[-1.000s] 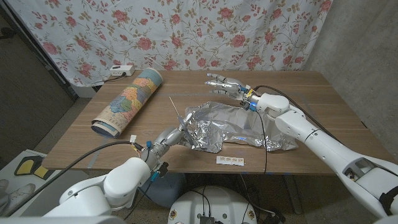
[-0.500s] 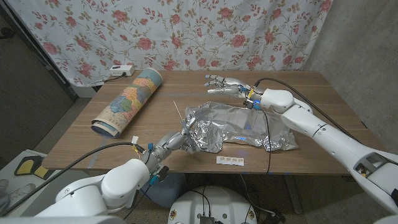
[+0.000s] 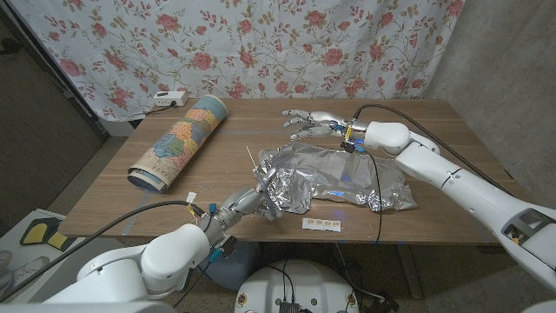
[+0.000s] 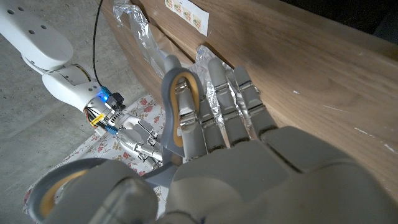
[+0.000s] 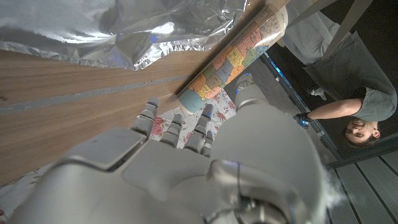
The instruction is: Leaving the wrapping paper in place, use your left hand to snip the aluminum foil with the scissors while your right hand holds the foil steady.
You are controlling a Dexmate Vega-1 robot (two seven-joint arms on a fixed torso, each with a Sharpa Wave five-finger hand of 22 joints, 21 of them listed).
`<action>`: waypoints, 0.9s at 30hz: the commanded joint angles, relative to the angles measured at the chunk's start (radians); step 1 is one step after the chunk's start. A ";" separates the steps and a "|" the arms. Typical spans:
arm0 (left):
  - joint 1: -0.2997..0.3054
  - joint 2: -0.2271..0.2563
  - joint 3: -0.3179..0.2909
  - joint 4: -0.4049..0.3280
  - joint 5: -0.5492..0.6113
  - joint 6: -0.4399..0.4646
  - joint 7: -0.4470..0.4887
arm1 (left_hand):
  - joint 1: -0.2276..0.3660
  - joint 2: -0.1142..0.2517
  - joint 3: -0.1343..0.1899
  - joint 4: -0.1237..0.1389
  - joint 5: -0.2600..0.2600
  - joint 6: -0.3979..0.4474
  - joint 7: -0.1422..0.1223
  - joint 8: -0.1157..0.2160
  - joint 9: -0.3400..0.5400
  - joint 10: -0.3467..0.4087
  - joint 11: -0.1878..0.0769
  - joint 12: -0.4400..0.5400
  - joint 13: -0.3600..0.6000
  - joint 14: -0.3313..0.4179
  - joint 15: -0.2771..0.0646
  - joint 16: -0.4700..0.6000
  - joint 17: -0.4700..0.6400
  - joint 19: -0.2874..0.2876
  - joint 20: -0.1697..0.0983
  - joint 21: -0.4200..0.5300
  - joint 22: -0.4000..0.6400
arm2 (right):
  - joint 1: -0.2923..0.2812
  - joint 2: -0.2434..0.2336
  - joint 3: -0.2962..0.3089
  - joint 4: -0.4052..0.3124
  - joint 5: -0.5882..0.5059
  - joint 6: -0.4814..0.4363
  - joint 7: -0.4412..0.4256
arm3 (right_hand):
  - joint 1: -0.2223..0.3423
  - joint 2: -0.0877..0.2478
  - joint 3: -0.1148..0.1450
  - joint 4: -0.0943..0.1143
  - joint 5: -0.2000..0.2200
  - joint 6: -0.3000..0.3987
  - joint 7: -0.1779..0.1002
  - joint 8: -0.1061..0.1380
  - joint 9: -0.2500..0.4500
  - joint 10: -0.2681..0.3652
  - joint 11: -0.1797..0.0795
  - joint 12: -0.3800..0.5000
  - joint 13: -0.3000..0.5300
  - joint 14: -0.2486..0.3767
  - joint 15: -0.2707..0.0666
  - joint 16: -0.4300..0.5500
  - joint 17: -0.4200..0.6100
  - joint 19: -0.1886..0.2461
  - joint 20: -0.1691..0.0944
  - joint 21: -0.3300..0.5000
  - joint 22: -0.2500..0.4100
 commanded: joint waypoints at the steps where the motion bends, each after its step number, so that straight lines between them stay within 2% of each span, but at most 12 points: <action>1: -0.001 0.016 0.003 0.003 -0.047 -0.010 0.002 | -0.025 -0.015 -0.005 -0.005 0.009 -0.098 0.091 -0.006 0.000 0.052 0.050 0.050 -0.004 -0.002 -0.002 -0.001 -0.003 0.000 0.001 -0.004 0.001 | 0.031 -0.016 -0.049 -0.037 -0.086 -0.005 0.019 | 0.022 0.001 0.012 -0.002 0.008 0.003 -0.016 0.004 0.003 0.010 -0.002 -0.007 -0.004 -0.005 -0.075 0.002 -0.002 0.001 -0.009 0.003 0.001; 13: 0.005 0.024 0.009 0.008 -0.061 -0.025 0.019 | -0.028 -0.013 -0.004 -0.012 0.019 -0.097 0.092 -0.015 -0.001 0.048 0.048 0.049 -0.006 -0.002 -0.003 -0.002 -0.013 -0.001 0.001 -0.005 0.002 | 0.021 0.003 -0.066 -0.049 -0.152 0.002 -0.020 | 0.053 0.011 0.029 -0.001 0.013 0.000 -0.016 0.000 0.003 0.008 -0.003 -0.023 -0.016 -0.010 -0.084 0.000 -0.013 0.002 -0.021 0.003 0.001; 19: 0.020 0.024 0.007 0.009 -0.061 -0.040 0.033 | -0.029 -0.012 -0.004 -0.015 0.023 -0.092 0.093 -0.018 -0.003 0.049 0.052 0.047 -0.010 0.000 -0.002 -0.002 -0.015 -0.002 0.001 -0.006 0.003 | 0.015 0.018 -0.079 -0.056 -0.234 0.027 -0.079 | 0.060 0.010 0.032 0.002 0.013 -0.007 -0.013 -0.005 0.004 -0.003 -0.002 -0.035 -0.023 -0.011 -0.090 0.001 -0.018 0.011 -0.027 0.006 0.001; 27: 0.037 0.023 0.004 0.008 -0.063 -0.052 0.045 | -0.030 -0.011 -0.003 -0.019 0.030 -0.091 0.094 -0.024 -0.001 0.048 0.053 0.050 -0.006 -0.001 -0.005 0.001 -0.017 -0.002 -0.001 -0.007 0.003 | 0.021 0.036 -0.097 -0.047 -0.290 0.047 -0.099 | 0.067 0.011 0.036 0.005 0.013 -0.014 -0.014 -0.009 0.004 -0.012 -0.003 -0.047 -0.030 -0.012 -0.095 0.001 -0.024 0.015 -0.034 0.005 0.001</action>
